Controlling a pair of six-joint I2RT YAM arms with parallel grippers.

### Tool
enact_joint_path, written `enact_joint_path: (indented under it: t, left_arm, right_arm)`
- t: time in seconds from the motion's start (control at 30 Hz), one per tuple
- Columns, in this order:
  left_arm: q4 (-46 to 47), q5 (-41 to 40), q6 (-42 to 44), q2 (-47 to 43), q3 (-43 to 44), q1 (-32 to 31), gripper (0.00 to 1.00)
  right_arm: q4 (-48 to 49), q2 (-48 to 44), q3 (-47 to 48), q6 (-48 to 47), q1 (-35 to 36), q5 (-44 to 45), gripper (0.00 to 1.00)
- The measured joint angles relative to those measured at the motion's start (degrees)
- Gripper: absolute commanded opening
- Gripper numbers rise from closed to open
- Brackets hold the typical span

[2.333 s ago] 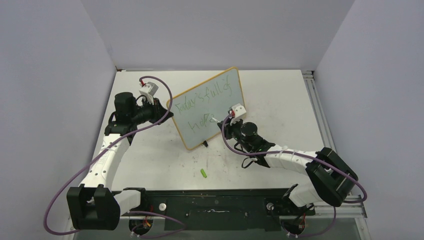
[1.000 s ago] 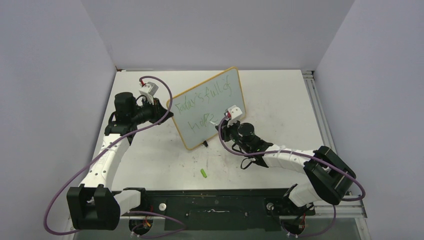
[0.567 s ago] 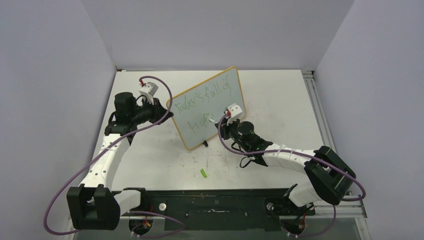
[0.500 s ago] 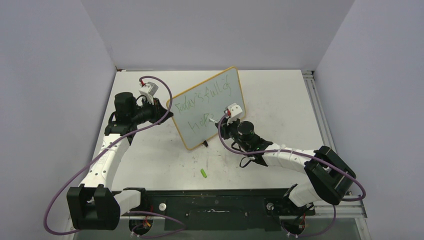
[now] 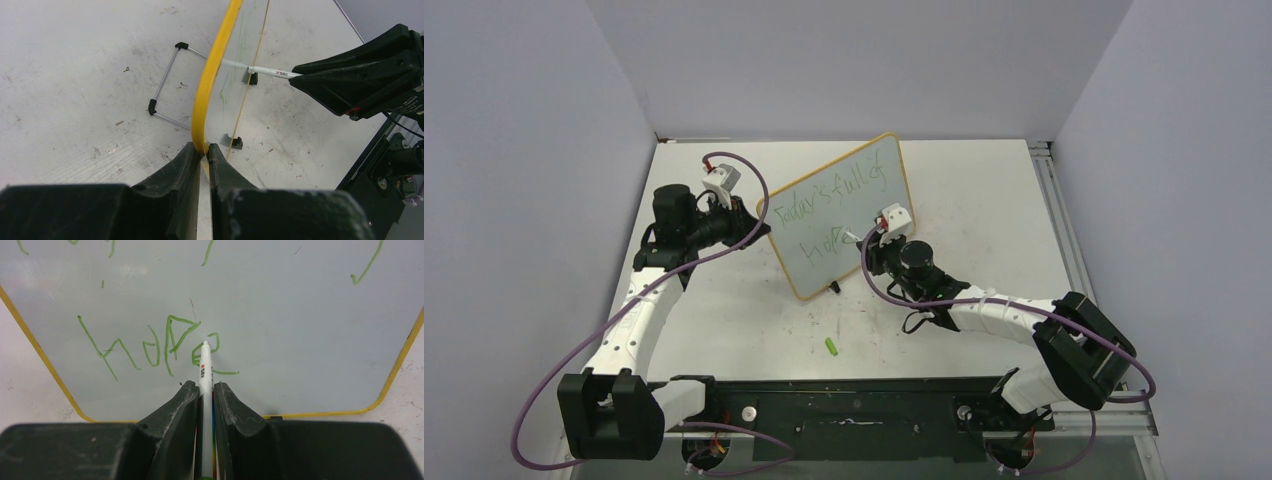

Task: Write a sentence on the whiteboard

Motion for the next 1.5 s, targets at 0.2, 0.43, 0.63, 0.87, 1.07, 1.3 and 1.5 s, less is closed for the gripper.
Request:
enact_joint_path:
  t: [0.2, 0.43, 0.63, 0.87, 1.07, 1.3, 1.5]
  left_arm:
    - [0.0, 0.0, 0.0, 0.0, 0.0, 0.0, 0.0]
    - [0.0, 0.0, 0.0, 0.0, 0.0, 0.0, 0.0]
    - [0.0, 0.3, 0.0, 0.0, 0.0, -0.1, 0.0]
    - [0.0, 0.3, 0.0, 0.0, 0.0, -0.1, 0.0]
    - [0.0, 0.3, 0.0, 0.0, 0.0, -0.1, 0.0]
    - [0.0, 0.3, 0.0, 0.0, 0.0, -0.3, 0.0]
    - [0.0, 0.3, 0.0, 0.0, 0.0, -0.3, 0.0]
  right_arm:
    - [0.8, 0.0, 0.0, 0.0, -0.7, 0.9, 0.05]
    - [1.0, 0.0, 0.0, 0.0, -0.7, 1.2, 0.05]
    - [0.3, -3.4, -0.6, 0.0, -1.1, 1.8, 0.05]
    - [-0.6, -7.9, -3.1, 0.8, -1.7, 3.5, 0.05]
    - [-1.5, -7.7, -5.0, 1.2, -3.0, 3.4, 0.05]
    - [-1.0, -5.6, -5.0, 1.3, -4.1, 2.5, 0.05]
    - [-0.7, -4.6, -5.0, 1.4, -4.5, 1.7, 0.05]
